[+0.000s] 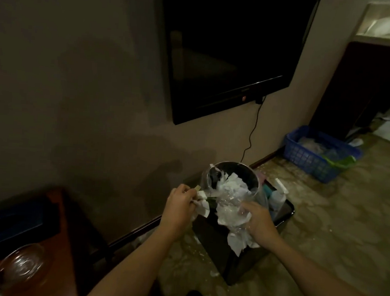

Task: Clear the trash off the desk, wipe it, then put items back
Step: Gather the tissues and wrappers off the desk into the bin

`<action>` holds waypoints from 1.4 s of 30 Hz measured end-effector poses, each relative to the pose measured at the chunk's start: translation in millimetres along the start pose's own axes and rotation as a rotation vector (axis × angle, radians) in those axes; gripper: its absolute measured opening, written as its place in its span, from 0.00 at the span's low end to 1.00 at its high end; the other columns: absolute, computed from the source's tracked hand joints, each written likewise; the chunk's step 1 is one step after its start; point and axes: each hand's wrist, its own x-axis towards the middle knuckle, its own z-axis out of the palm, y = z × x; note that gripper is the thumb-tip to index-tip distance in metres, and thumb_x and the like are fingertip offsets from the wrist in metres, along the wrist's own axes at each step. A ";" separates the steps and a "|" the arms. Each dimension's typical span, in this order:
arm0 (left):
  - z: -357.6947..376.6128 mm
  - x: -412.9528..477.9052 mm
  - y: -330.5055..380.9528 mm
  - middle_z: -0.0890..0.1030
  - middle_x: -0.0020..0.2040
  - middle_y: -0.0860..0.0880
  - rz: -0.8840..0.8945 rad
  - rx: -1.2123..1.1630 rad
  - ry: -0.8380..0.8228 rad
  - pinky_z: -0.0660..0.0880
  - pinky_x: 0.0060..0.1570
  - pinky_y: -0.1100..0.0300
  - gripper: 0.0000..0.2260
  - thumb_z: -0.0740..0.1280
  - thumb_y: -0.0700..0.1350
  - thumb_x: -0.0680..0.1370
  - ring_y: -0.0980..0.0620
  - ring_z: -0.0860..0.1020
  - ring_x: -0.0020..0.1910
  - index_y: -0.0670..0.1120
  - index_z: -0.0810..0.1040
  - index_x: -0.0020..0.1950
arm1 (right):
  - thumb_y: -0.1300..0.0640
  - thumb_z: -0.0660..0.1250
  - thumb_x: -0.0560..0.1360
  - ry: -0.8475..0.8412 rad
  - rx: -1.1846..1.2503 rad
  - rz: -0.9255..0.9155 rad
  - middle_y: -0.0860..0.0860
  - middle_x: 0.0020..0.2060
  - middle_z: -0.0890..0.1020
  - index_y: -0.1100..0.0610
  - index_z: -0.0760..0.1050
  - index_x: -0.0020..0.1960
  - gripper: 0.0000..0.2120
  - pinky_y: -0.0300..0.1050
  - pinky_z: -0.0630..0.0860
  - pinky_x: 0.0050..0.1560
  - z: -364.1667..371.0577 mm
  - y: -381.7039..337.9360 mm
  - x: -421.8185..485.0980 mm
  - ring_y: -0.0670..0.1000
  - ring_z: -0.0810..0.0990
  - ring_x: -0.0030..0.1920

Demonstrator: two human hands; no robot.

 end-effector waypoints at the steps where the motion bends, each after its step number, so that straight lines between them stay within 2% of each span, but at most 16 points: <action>1: 9.6 14.8 -0.9 0.74 0.56 0.48 -0.002 0.002 -0.014 0.69 0.53 0.61 0.08 0.66 0.40 0.77 0.50 0.71 0.56 0.45 0.80 0.55 | 0.76 0.69 0.62 0.001 -0.009 0.006 0.45 0.35 0.71 0.53 0.68 0.33 0.20 0.30 0.65 0.39 -2.5 10.8 11.6 0.49 0.72 0.39; 3: 32.3 45.1 -4.6 0.74 0.56 0.47 0.001 0.001 -0.050 0.71 0.54 0.59 0.09 0.66 0.39 0.76 0.49 0.72 0.56 0.44 0.80 0.55 | 0.73 0.72 0.63 0.013 -0.007 -0.007 0.47 0.35 0.73 0.55 0.70 0.33 0.17 0.31 0.67 0.40 -7.3 33.2 36.0 0.47 0.72 0.38; 6: 66.3 88.9 -12.3 0.74 0.56 0.48 0.003 -0.009 -0.100 0.71 0.55 0.59 0.10 0.65 0.39 0.76 0.49 0.71 0.57 0.45 0.80 0.56 | 0.67 0.70 0.66 0.019 0.007 0.040 0.51 0.36 0.76 0.56 0.72 0.34 0.10 0.42 0.71 0.43 -14.0 64.5 76.0 0.50 0.75 0.39; 8: 85.4 118.8 -19.5 0.74 0.57 0.49 0.000 0.001 -0.132 0.68 0.54 0.62 0.10 0.65 0.40 0.76 0.50 0.71 0.57 0.46 0.79 0.57 | 0.63 0.66 0.64 0.014 0.018 0.061 0.49 0.35 0.76 0.52 0.71 0.33 0.07 0.40 0.71 0.42 -19.7 79.5 104.3 0.49 0.75 0.39; 10: 98.5 147.4 -26.4 0.73 0.58 0.48 -0.009 0.006 -0.162 0.67 0.53 0.62 0.10 0.65 0.41 0.76 0.49 0.71 0.57 0.46 0.79 0.56 | 0.62 0.65 0.64 0.004 0.013 0.083 0.49 0.35 0.76 0.47 0.69 0.32 0.10 0.39 0.71 0.41 -24.1 91.5 134.6 0.49 0.76 0.39; 12: 106.8 172.3 -34.8 0.74 0.58 0.48 -0.030 0.011 -0.159 0.67 0.53 0.62 0.10 0.65 0.41 0.76 0.49 0.71 0.57 0.46 0.79 0.56 | 0.67 0.70 0.64 -0.001 0.004 0.109 0.51 0.34 0.77 0.46 0.68 0.32 0.18 0.41 0.71 0.40 -24.1 103.6 164.4 0.52 0.76 0.38; 15: 118.5 187.5 -46.0 0.75 0.56 0.47 -0.089 0.031 -0.151 0.66 0.51 0.63 0.08 0.67 0.40 0.75 0.48 0.72 0.55 0.43 0.80 0.54 | 0.66 0.74 0.60 -0.031 -0.002 0.087 0.45 0.33 0.75 0.44 0.67 0.32 0.22 0.39 0.69 0.39 -15.9 121.2 198.7 0.50 0.74 0.37; 21: 135.5 188.9 -57.6 0.76 0.52 0.46 -0.267 0.066 -0.071 0.68 0.49 0.60 0.08 0.70 0.39 0.73 0.47 0.74 0.51 0.43 0.81 0.52 | 0.69 0.73 0.66 -0.284 -0.012 0.127 0.50 0.42 0.76 0.48 0.72 0.35 0.18 0.36 0.72 0.44 14.2 158.3 255.2 0.50 0.76 0.43; 24: 142.5 178.2 -51.2 0.76 0.54 0.46 -0.385 0.094 -0.007 0.70 0.51 0.59 0.09 0.69 0.38 0.73 0.47 0.74 0.53 0.42 0.81 0.53 | 0.70 0.71 0.68 -0.455 -0.101 0.079 0.50 0.45 0.77 0.54 0.77 0.42 0.12 0.45 0.74 0.50 28.3 180.7 270.1 0.52 0.76 0.47; 28: 149.3 156.2 -36.7 0.75 0.57 0.49 -0.499 0.157 0.001 0.71 0.56 0.59 0.08 0.66 0.41 0.75 0.49 0.72 0.59 0.47 0.80 0.54 | 0.71 0.68 0.69 -0.629 -0.254 -0.027 0.49 0.43 0.74 0.49 0.66 0.35 0.19 0.42 0.70 0.49 49.0 212.2 281.7 0.52 0.75 0.48; 30: 153.8 148.4 -29.0 0.76 0.56 0.49 -0.562 0.198 0.056 0.71 0.54 0.60 0.08 0.67 0.41 0.75 0.50 0.72 0.57 0.47 0.80 0.53 | 0.66 0.68 0.70 -0.708 -0.385 -0.081 0.52 0.49 0.77 0.50 0.67 0.40 0.13 0.40 0.69 0.49 60.3 231.7 289.5 0.53 0.76 0.53; 32: 159.9 141.4 -15.9 0.77 0.53 0.48 -0.618 0.225 0.099 0.70 0.51 0.61 0.07 0.68 0.39 0.74 0.50 0.73 0.54 0.45 0.80 0.50 | 0.61 0.66 0.73 -0.787 -0.543 -0.116 0.55 0.57 0.77 0.52 0.73 0.50 0.08 0.40 0.71 0.54 70.2 246.6 291.5 0.54 0.76 0.57; 34: 167.0 135.8 -5.8 0.77 0.52 0.48 -0.628 0.237 0.101 0.69 0.49 0.63 0.07 0.69 0.38 0.73 0.50 0.74 0.52 0.46 0.80 0.49 | 0.58 0.59 0.79 -0.903 -0.710 -0.157 0.55 0.64 0.73 0.56 0.70 0.63 0.13 0.43 0.69 0.63 80.9 257.1 289.3 0.54 0.72 0.65; 36: 172.4 134.4 0.3 0.76 0.53 0.49 -0.629 0.240 0.099 0.69 0.49 0.62 0.08 0.70 0.39 0.73 0.50 0.73 0.53 0.46 0.80 0.50 | 0.55 0.56 0.81 -0.973 -0.763 -0.171 0.56 0.70 0.68 0.57 0.64 0.70 0.18 0.45 0.64 0.69 89.5 264.4 287.7 0.54 0.67 0.70; 39: 165.9 138.4 4.7 0.78 0.49 0.48 -0.627 0.233 0.125 0.73 0.45 0.60 0.10 0.73 0.36 0.68 0.48 0.76 0.49 0.46 0.81 0.47 | 0.49 0.65 0.76 -1.056 -0.660 -0.137 0.58 0.72 0.61 0.53 0.60 0.72 0.28 0.47 0.62 0.70 91.0 264.9 282.2 0.58 0.61 0.71; 42: 157.6 158.0 16.0 0.77 0.49 0.49 -0.531 0.196 0.146 0.73 0.45 0.60 0.08 0.73 0.37 0.69 0.50 0.76 0.49 0.46 0.80 0.46 | 0.50 0.71 0.71 -1.073 -0.540 -0.047 0.60 0.72 0.58 0.50 0.56 0.75 0.38 0.47 0.61 0.70 67.2 250.1 281.5 0.60 0.59 0.72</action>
